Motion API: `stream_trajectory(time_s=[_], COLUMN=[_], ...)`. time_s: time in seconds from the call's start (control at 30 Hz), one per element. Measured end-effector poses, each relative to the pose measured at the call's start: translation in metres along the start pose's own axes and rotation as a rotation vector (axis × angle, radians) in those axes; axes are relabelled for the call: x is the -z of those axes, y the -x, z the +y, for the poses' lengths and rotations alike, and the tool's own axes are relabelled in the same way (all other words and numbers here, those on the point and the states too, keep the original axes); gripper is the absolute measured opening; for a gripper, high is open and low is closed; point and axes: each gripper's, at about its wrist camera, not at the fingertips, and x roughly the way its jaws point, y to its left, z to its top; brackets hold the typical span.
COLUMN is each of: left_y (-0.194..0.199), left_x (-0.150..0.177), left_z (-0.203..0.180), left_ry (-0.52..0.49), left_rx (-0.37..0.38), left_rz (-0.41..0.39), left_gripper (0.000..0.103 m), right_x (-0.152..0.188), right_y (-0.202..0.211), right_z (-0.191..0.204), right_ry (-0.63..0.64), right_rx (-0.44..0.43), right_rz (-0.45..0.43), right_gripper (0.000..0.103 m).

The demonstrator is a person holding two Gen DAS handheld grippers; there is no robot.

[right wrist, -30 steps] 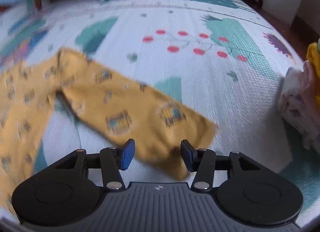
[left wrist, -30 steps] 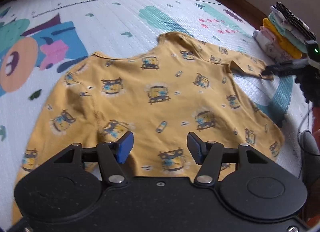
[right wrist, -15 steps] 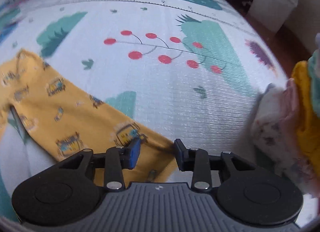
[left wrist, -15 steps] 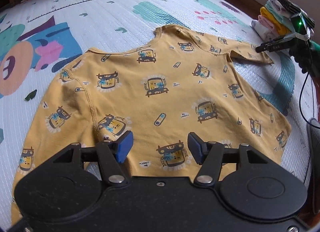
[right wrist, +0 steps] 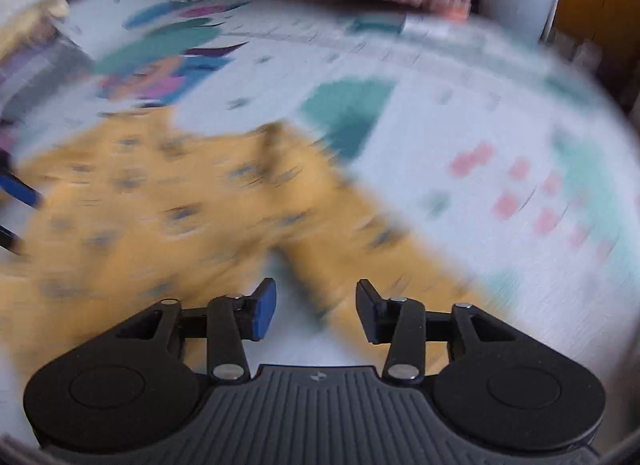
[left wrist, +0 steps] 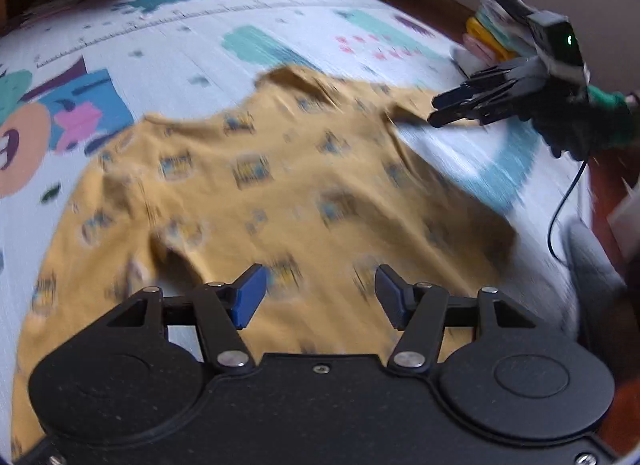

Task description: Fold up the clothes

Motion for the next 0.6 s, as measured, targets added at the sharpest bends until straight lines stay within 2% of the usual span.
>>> stream_trajectory(time_s=[0.1,0.2,0.3,0.33,0.37,0.4,0.47,0.5,0.57,0.6], left_y=[0.008,0.009,0.008,0.006,0.003,0.000,-0.001,0.003,0.013,0.013], left_x=[0.029,0.050,0.059,0.057,0.055,0.053,0.051,0.048,0.045,0.046], left_z=[0.004,0.011,0.018,0.018,0.018,0.017,0.021,0.023,0.033,0.035], left_ry=[0.103,0.245,0.378,0.387,0.384,0.378,0.409,0.419,0.482,0.490], left_rx=[0.055,0.097,0.118,0.107,0.090,0.073,0.082,0.089,0.119,0.123], left_rz=[0.094,0.155,0.163,0.166,0.176,0.189,0.191,0.188,0.176,0.190], left_gripper=[0.059,0.055,0.050,0.035,0.006,0.001,0.000,0.000,0.000,0.000], right_x=[0.041,0.075,0.084,0.084,0.083,0.082,0.079,0.077,0.080,0.085], right_y=[0.020,0.024,0.025,0.024,0.021,0.019,0.017,0.017,0.021,0.022], right_z=[0.007,0.030,0.042,0.045,0.049,0.053,0.056,0.051,0.010,-0.004], right_ry=[-0.211,-0.229,-0.224,-0.222,-0.208,-0.207,-0.249,-0.319,-0.654,-0.728], right_rx=[-0.167,-0.214,-0.215,-0.224,-0.246,-0.272,-0.341,-0.375,-0.415,-0.403], right_rz=[0.098,0.168,0.137,0.135,0.146,0.161,0.204,0.217,0.193,0.200], right_gripper=[0.052,0.052,0.054,0.042,0.023,0.006,0.006,0.005,0.005,0.005])
